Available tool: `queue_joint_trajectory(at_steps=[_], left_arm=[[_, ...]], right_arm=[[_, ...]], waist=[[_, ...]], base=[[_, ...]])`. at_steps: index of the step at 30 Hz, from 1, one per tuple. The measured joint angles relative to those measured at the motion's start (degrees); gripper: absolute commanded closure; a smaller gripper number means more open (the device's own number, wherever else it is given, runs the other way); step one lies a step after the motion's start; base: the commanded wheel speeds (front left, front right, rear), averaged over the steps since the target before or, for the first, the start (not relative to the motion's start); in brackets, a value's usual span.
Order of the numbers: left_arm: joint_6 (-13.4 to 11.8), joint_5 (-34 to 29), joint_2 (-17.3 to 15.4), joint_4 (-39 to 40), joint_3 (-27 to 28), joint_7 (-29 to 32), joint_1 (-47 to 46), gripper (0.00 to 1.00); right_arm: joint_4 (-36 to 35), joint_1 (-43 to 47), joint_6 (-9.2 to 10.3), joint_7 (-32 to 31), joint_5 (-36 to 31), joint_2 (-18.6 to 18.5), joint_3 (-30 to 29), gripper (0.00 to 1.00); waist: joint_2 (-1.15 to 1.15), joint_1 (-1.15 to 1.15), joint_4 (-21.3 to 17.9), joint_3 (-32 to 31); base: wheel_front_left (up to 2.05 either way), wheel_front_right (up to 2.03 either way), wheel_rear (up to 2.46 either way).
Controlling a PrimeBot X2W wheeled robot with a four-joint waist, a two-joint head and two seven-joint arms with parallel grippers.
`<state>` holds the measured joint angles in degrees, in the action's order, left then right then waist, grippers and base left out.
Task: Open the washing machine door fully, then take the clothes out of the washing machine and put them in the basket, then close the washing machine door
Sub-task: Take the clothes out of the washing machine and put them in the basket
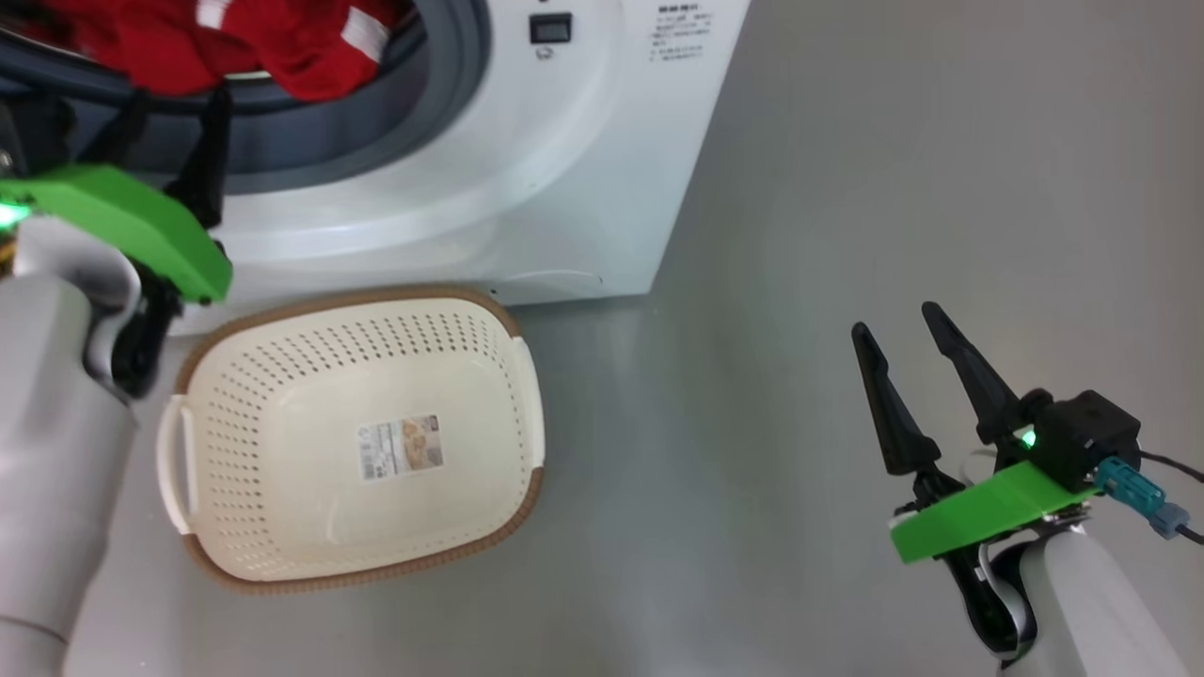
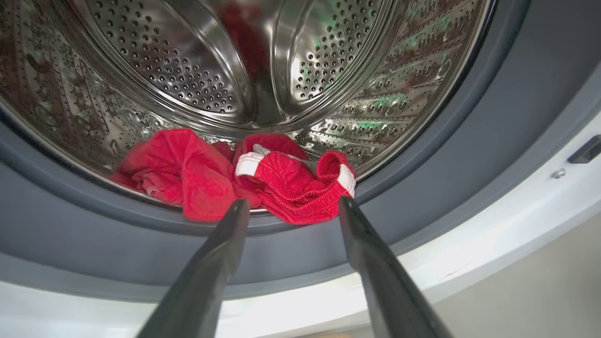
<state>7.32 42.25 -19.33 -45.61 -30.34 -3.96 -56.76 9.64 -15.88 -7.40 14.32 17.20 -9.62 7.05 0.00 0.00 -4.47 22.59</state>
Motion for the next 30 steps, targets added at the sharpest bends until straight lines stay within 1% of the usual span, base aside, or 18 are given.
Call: queue_joint_trajectory(at_steps=[6, 13, 15, 24, 30], left_arm=[[0.0, 4.0, -1.6, -3.2, -5.4, 2.0, -5.8, 0.0], [0.0, 8.3, -3.2, -6.9, -10.6, 2.4, -11.1, 0.0], [0.0, 9.9, -3.4, -8.1, -11.1, 2.4, -12.2, 0.0], [0.0, 12.0, -4.7, -11.1, -16.3, 2.4, -16.1, 0.0], [0.0, 14.1, -6.2, -12.6, -19.3, 2.4, -17.5, 0.0]], right_arm=[[-0.5, -2.1, 0.0, 0.0, -0.6, 0.8, 1.1, 0.0], [-0.7, -4.7, 0.0, 0.3, -1.0, 2.3, 2.7, 0.0], [-0.6, -5.0, 0.0, 0.3, -1.0, 2.6, 3.3, 0.0], [-0.7, -5.5, 0.0, 0.4, -1.0, 3.2, 3.9, 0.0], [-0.8, -5.5, 0.0, 0.4, -1.0, 3.9, 4.3, 0.0]], waist=[[0.0, 0.0, -1.6, 3.2], [0.0, 0.0, -3.9, 6.9], [0.0, 0.0, -4.6, 7.6], [0.0, 0.0, -7.4, 10.1], [0.0, 0.0, -9.1, 11.2]], base=[[0.0, 0.0, 0.0], [0.0, 0.0, 0.0], [0.0, 0.0, 0.0], [0.0, 0.0, 0.0], [0.0, 0.0, 0.0]])
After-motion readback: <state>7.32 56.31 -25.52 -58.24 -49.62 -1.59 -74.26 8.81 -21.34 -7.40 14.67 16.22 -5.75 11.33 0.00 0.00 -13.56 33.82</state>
